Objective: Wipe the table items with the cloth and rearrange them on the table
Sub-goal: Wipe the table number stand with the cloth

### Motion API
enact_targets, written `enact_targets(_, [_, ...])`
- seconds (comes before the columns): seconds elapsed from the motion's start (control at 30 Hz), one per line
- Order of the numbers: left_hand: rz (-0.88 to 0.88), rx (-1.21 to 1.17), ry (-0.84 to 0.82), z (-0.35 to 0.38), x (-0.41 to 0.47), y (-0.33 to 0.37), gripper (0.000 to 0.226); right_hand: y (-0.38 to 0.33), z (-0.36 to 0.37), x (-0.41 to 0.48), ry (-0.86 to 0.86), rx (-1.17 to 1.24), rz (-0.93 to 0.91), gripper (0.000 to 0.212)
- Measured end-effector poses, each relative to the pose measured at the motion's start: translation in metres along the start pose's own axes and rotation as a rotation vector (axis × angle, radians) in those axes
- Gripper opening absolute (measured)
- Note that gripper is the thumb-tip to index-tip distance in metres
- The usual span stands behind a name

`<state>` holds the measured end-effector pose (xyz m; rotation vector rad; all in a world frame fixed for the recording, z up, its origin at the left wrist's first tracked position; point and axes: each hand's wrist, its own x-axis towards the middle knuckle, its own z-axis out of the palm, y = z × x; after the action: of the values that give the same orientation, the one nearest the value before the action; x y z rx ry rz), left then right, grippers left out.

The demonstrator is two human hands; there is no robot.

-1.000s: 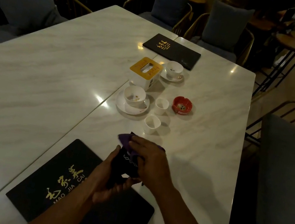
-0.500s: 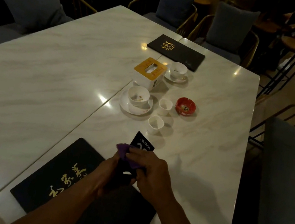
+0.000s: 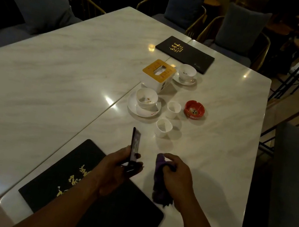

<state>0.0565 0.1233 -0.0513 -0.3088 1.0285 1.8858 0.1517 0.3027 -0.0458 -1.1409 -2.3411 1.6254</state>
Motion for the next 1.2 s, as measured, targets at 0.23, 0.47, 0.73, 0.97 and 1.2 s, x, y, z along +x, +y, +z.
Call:
enact_targets(0.23, [0.159,0.203,0.183,0.013,0.008,-0.003,0.022,-0.009,0.023,-0.013,-0.222,0.226,0.099,0.038])
enact_targets(0.47, [0.298,0.425,0.361,0.003,0.023,0.013,0.023,-0.008,0.038,0.009,-0.121,0.336,0.182,0.041])
enact_targets(0.73, [0.431,0.706,0.622,-0.045,0.067,0.034,0.027,0.023,0.035,0.027,-0.023,0.543,0.369,0.021])
enact_targets(0.97, [0.510,1.056,0.710,-0.067,0.100,0.034,0.018,0.051,0.037,0.024,-0.062,0.613,0.460,0.022])
enact_targets(1.2, [0.491,1.100,0.737,-0.068,0.118,0.018,0.017,0.063,0.037,0.021,-0.144,0.652,0.570,0.024])
